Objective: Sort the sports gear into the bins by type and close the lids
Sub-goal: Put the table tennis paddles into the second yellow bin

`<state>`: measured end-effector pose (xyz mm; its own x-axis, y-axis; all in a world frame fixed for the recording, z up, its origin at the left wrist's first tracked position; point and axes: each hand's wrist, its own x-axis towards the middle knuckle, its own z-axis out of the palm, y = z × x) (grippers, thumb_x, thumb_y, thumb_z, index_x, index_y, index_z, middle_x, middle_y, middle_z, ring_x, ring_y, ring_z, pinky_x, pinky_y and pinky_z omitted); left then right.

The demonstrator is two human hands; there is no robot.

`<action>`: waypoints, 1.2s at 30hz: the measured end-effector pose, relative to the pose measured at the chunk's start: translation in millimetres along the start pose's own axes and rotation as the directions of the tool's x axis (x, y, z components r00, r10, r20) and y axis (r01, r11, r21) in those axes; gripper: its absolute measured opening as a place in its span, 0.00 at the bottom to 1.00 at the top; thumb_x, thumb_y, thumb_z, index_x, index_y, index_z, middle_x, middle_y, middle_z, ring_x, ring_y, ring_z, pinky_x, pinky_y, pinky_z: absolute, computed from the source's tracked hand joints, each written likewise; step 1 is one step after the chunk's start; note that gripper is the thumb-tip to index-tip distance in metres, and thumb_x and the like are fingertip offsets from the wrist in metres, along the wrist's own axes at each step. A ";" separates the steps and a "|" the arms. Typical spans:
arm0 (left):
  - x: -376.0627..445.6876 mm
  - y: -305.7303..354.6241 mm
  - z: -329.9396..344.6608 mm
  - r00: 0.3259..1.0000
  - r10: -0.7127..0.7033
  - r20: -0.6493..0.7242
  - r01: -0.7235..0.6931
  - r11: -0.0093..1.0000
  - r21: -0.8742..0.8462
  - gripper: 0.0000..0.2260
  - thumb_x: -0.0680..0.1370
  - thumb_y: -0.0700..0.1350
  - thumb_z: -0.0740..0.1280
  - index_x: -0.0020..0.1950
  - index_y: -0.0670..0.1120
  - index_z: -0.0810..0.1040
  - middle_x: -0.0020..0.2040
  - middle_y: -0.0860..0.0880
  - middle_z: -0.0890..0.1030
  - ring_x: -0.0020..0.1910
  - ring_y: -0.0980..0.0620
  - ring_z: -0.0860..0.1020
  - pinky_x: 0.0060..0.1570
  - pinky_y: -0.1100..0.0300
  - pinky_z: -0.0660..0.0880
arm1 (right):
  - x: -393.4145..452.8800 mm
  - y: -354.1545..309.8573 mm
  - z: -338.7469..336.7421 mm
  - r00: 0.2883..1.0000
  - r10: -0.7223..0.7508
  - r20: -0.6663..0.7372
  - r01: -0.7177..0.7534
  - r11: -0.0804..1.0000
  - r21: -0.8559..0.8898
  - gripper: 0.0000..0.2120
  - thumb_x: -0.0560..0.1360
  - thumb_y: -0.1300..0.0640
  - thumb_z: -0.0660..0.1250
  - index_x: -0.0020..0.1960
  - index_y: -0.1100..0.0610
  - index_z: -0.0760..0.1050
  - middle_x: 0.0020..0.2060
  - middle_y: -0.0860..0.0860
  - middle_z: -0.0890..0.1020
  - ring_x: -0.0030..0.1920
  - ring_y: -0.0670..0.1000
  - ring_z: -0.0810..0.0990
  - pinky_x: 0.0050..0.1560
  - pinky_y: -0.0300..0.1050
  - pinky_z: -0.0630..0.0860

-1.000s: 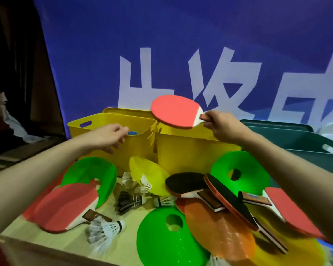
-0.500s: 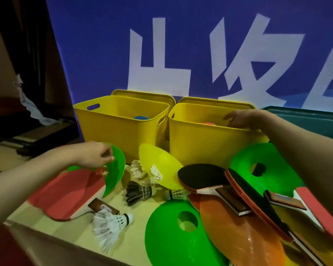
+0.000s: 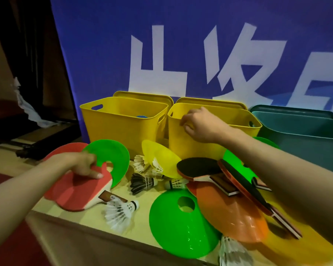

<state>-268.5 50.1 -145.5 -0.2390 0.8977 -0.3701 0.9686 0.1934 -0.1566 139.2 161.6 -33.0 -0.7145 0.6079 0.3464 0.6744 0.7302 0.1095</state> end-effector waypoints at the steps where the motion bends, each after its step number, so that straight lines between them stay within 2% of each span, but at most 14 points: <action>1: -21.9 18.7 -13.0 1.000 0.015 0.026 -0.015 0.999 0.031 0.24 0.73 0.70 0.68 0.56 0.52 0.78 0.53 0.50 0.81 0.52 0.51 0.79 0.51 0.58 0.74 | -2.1 -5.9 0.7 1.000 -0.013 -0.008 0.013 1.000 0.001 0.15 0.82 0.48 0.60 0.64 0.48 0.79 0.60 0.52 0.79 0.60 0.57 0.75 0.62 0.56 0.76; 4: -30.1 25.3 -17.7 0.999 0.032 0.020 -0.033 0.998 0.048 0.21 0.77 0.68 0.65 0.52 0.52 0.79 0.51 0.51 0.81 0.50 0.52 0.78 0.52 0.60 0.75 | -8.2 -25.3 6.5 0.998 -0.070 -0.006 0.070 0.997 0.008 0.13 0.80 0.48 0.60 0.62 0.47 0.79 0.57 0.51 0.80 0.57 0.57 0.75 0.58 0.57 0.77; 7: -31.9 21.2 -14.5 0.997 0.053 0.062 -0.052 0.998 -0.020 0.24 0.78 0.68 0.63 0.56 0.49 0.80 0.53 0.49 0.82 0.51 0.52 0.79 0.51 0.60 0.75 | -13.0 -43.8 11.3 0.991 -0.137 -0.013 0.137 0.991 0.002 0.13 0.80 0.49 0.61 0.61 0.49 0.79 0.55 0.52 0.80 0.55 0.57 0.76 0.59 0.56 0.75; 8: -30.3 19.6 -13.3 0.997 0.071 0.034 -0.068 0.995 -0.071 0.25 0.77 0.68 0.63 0.56 0.48 0.80 0.54 0.48 0.83 0.50 0.52 0.79 0.50 0.59 0.75 | -14.0 -50.4 12.9 0.989 -0.146 -0.013 0.146 0.989 0.013 0.13 0.80 0.49 0.62 0.61 0.49 0.79 0.55 0.52 0.80 0.55 0.57 0.76 0.59 0.56 0.75; 12: -33.0 15.2 -20.7 0.973 0.112 -0.202 -0.163 0.954 -0.253 0.20 0.76 0.66 0.66 0.51 0.50 0.75 0.46 0.52 0.80 0.43 0.55 0.77 0.38 0.63 0.71 | -20.0 -85.3 16.3 0.988 -0.155 0.005 0.154 0.984 0.088 0.15 0.80 0.45 0.60 0.63 0.47 0.77 0.58 0.51 0.80 0.57 0.56 0.76 0.58 0.57 0.76; 15: -39.2 13.0 -29.7 0.916 0.102 -0.387 -0.256 0.894 -0.369 0.22 0.72 0.68 0.66 0.50 0.50 0.73 0.43 0.52 0.78 0.40 0.55 0.75 0.41 0.57 0.72 | -30.3 -123.7 23.3 0.984 -0.151 0.097 0.141 0.985 0.101 0.21 0.81 0.40 0.61 0.67 0.52 0.75 0.60 0.55 0.79 0.60 0.59 0.75 0.59 0.55 0.75; 17: -46.6 13.1 -37.1 0.887 0.089 -0.454 -0.298 0.861 -0.412 0.18 0.76 0.63 0.67 0.51 0.49 0.72 0.41 0.51 0.77 0.38 0.55 0.73 0.39 0.57 0.71 | -37.1 -150.4 32.8 0.970 -0.121 0.212 0.108 0.992 0.069 0.29 0.79 0.36 0.62 0.70 0.57 0.71 0.61 0.58 0.77 0.61 0.61 0.73 0.59 0.56 0.74; 19: -54.4 15.4 -46.7 0.856 0.056 -0.514 -0.314 0.846 -0.431 0.14 0.79 0.58 0.67 0.53 0.49 0.72 0.40 0.50 0.76 0.37 0.55 0.73 0.35 0.59 0.69 | -37.9 -168.4 48.7 0.966 -0.054 0.253 0.048 0.998 0.027 0.32 0.77 0.37 0.65 0.71 0.58 0.68 0.62 0.59 0.72 0.63 0.62 0.71 0.58 0.58 0.74; 22: -68.3 17.1 -64.0 0.785 0.018 -0.620 -0.357 0.831 -0.427 0.11 0.80 0.55 0.68 0.54 0.49 0.73 0.42 0.50 0.77 0.38 0.55 0.75 0.36 0.59 0.69 | -33.1 -174.3 67.9 0.997 0.012 0.079 -0.004 0.995 -0.102 0.25 0.77 0.41 0.66 0.65 0.56 0.73 0.63 0.59 0.68 0.63 0.62 0.68 0.54 0.57 0.71; 25: -77.8 15.0 -78.1 0.741 0.046 -0.670 -0.399 0.832 -0.385 0.09 0.80 0.57 0.67 0.52 0.53 0.75 0.44 0.52 0.79 0.43 0.54 0.78 0.41 0.57 0.71 | -26.5 -163.3 70.0 0.995 0.043 -0.091 -0.057 0.986 -0.159 0.18 0.75 0.43 0.68 0.56 0.55 0.77 0.62 0.58 0.69 0.60 0.62 0.68 0.49 0.56 0.69; 28: -87.1 19.7 -92.1 0.695 0.041 -0.718 -0.438 0.816 -0.377 0.08 0.80 0.57 0.67 0.51 0.53 0.77 0.46 0.54 0.81 0.45 0.56 0.79 0.46 0.53 0.75 | -21.7 -149.4 59.5 0.981 0.002 -0.194 -0.026 0.993 -0.119 0.17 0.79 0.43 0.65 0.59 0.55 0.73 0.58 0.56 0.76 0.57 0.61 0.72 0.49 0.57 0.70; 30: -90.7 23.1 -102.9 0.656 -0.003 -0.754 -0.456 0.795 -0.401 0.09 0.79 0.58 0.68 0.51 0.54 0.78 0.47 0.55 0.82 0.47 0.55 0.80 0.50 0.52 0.76 | -20.6 -140.8 46.9 0.972 -0.031 -0.232 0.018 0.998 -0.059 0.17 0.81 0.42 0.61 0.60 0.54 0.70 0.55 0.53 0.80 0.55 0.59 0.76 0.49 0.57 0.69; 33: -98.0 30.3 -122.0 0.597 -0.033 -0.802 -0.511 0.755 -0.411 0.16 0.76 0.67 0.67 0.51 0.55 0.80 0.48 0.53 0.83 0.49 0.53 0.82 0.52 0.51 0.78 | -21.0 -121.2 24.6 0.967 -0.038 -0.252 0.029 0.999 -0.041 0.17 0.82 0.41 0.60 0.59 0.54 0.68 0.55 0.53 0.80 0.55 0.58 0.76 0.49 0.55 0.70; 36: -99.5 43.3 -136.4 0.612 -0.050 -0.789 -0.533 0.711 -0.458 0.16 0.81 0.62 0.63 0.55 0.52 0.79 0.47 0.52 0.82 0.46 0.52 0.81 0.48 0.51 0.79 | -25.4 -85.0 2.8 0.978 0.007 -0.209 0.011 0.997 0.081 0.16 0.83 0.43 0.60 0.60 0.55 0.66 0.57 0.54 0.78 0.56 0.58 0.74 0.43 0.53 0.69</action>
<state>-193.4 23.1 9.5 -0.1399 0.8523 0.5040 0.8479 -0.1597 0.5055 99.6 85.0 -53.7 -0.6554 0.5341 0.5340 0.6493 0.7596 0.0371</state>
